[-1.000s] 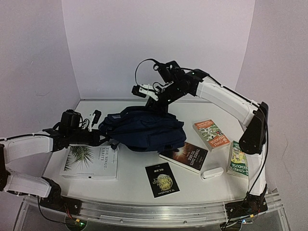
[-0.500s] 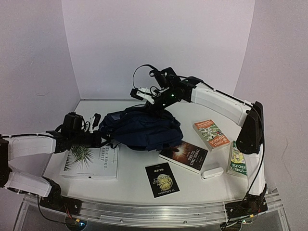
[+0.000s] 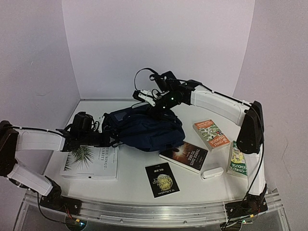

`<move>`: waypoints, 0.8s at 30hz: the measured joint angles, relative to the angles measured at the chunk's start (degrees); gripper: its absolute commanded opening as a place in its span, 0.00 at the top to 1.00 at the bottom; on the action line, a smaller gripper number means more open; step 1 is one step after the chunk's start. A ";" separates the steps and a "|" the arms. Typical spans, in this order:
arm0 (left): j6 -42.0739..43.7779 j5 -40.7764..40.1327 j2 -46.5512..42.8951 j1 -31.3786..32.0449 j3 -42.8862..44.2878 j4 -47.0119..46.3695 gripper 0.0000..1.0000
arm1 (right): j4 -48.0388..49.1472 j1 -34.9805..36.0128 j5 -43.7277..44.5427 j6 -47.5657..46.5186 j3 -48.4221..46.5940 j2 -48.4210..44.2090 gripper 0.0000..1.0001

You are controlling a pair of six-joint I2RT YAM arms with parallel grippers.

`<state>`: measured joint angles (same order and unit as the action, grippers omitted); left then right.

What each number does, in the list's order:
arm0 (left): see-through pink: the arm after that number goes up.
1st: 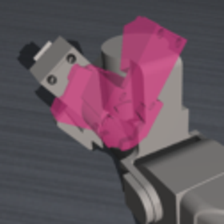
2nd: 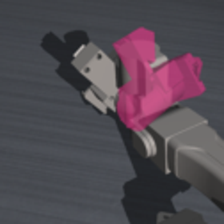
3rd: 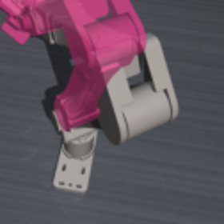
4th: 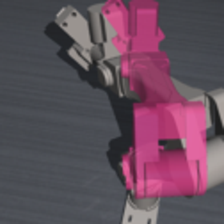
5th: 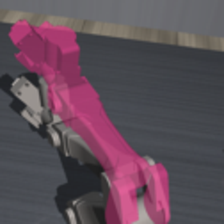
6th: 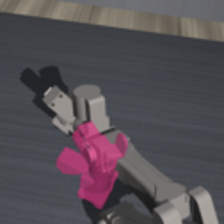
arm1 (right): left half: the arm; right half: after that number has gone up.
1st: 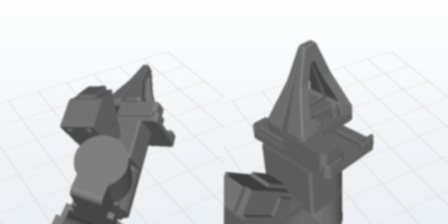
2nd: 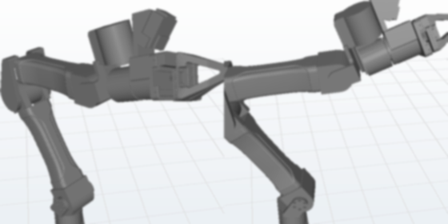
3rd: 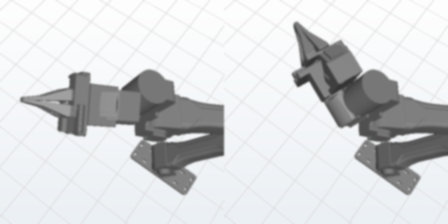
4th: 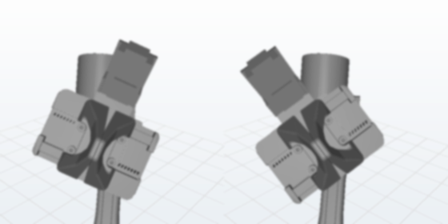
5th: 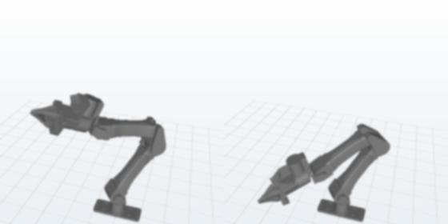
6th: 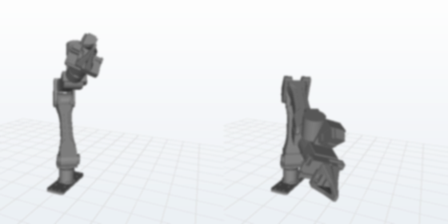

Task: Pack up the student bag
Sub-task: Unzip the student bag at the center of the board.

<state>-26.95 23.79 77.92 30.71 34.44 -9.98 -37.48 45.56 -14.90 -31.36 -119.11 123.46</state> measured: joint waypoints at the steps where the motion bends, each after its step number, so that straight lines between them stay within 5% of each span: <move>1: -0.12 -0.56 -1.04 0.10 0.00 0.37 1.00 | 0.56 -0.03 0.57 0.56 0.00 0.00 1.00; 14: -1.70 -6.82 -4.83 2.04 4.81 9.87 0.96 | 5.70 0.19 6.65 8.43 -4.73 4.95 1.00; 24: -11.99 -7.43 -2.05 1.98 13.28 18.14 0.94 | 7.77 0.22 9.62 8.92 -5.18 5.18 1.00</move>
<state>-38.94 16.37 75.88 32.69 47.72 8.16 -29.70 45.78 -5.27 -22.43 -124.29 128.64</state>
